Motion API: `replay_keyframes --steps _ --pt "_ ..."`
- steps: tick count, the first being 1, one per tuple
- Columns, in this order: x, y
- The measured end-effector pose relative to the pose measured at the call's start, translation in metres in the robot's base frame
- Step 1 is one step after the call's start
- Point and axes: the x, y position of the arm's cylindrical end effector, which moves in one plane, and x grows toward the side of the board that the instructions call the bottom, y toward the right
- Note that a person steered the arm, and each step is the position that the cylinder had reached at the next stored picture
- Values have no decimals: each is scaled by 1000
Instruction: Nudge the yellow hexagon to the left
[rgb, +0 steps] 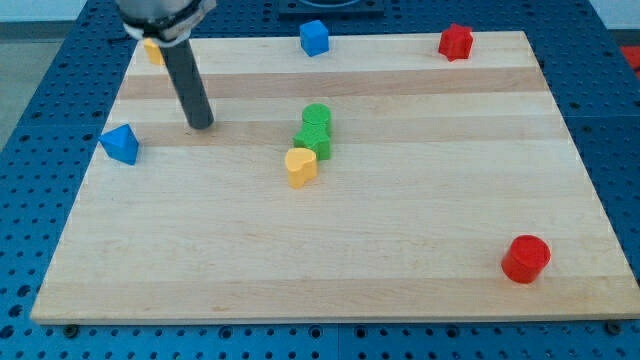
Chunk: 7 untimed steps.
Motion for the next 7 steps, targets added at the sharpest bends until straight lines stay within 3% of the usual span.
replay_keyframes --steps 3,5,7 --pt "-159 -55" --pt "-160 -59" --pt "-159 -108"
